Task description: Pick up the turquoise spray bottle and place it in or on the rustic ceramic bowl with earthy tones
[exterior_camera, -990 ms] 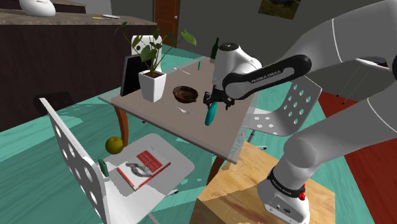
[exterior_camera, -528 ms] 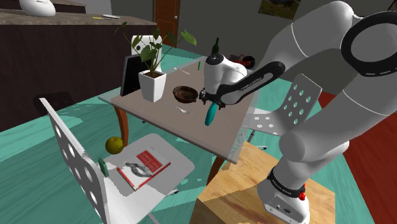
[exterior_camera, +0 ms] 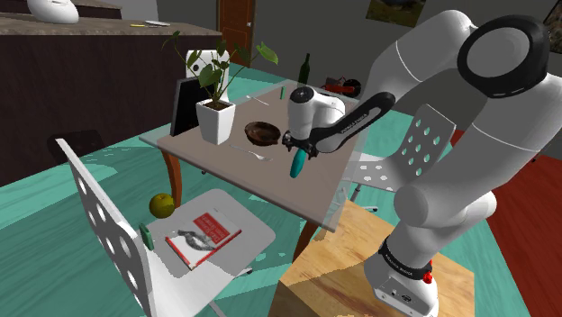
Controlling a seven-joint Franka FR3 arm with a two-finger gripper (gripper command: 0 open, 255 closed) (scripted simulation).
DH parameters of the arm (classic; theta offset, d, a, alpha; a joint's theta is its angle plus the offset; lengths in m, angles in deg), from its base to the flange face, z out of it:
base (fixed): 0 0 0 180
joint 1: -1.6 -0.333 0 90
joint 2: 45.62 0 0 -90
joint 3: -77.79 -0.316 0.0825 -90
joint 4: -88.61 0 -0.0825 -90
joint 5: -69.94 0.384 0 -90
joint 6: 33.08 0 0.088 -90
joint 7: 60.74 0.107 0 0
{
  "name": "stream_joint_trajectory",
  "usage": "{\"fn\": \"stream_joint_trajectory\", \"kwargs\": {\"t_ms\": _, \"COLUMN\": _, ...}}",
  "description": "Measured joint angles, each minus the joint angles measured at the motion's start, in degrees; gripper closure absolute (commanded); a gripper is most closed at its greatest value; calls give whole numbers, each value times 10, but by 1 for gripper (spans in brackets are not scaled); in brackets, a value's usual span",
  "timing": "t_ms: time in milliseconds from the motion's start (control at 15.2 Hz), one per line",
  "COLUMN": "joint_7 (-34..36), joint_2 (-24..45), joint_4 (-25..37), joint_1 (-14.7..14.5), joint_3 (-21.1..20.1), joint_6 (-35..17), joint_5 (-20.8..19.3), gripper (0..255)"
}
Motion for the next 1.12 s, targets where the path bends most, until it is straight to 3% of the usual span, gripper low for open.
{"fn": "stream_joint_trajectory", "kwargs": {"t_ms": 396, "joint_7": 5, "joint_2": 5, "joint_4": 1, "joint_1": 1, "joint_3": 0, "joint_6": -2, "joint_5": -7, "gripper": 0}}
{"fn": "stream_joint_trajectory", "kwargs": {"t_ms": 462, "joint_7": 5, "joint_2": 5, "joint_4": 1, "joint_1": 1, "joint_3": 0, "joint_6": -2, "joint_5": -7, "gripper": 255}}
{"fn": "stream_joint_trajectory", "kwargs": {"t_ms": 1122, "joint_7": 5, "joint_2": 5, "joint_4": 1, "joint_1": 1, "joint_3": 0, "joint_6": -1, "joint_5": -7, "gripper": 255}}
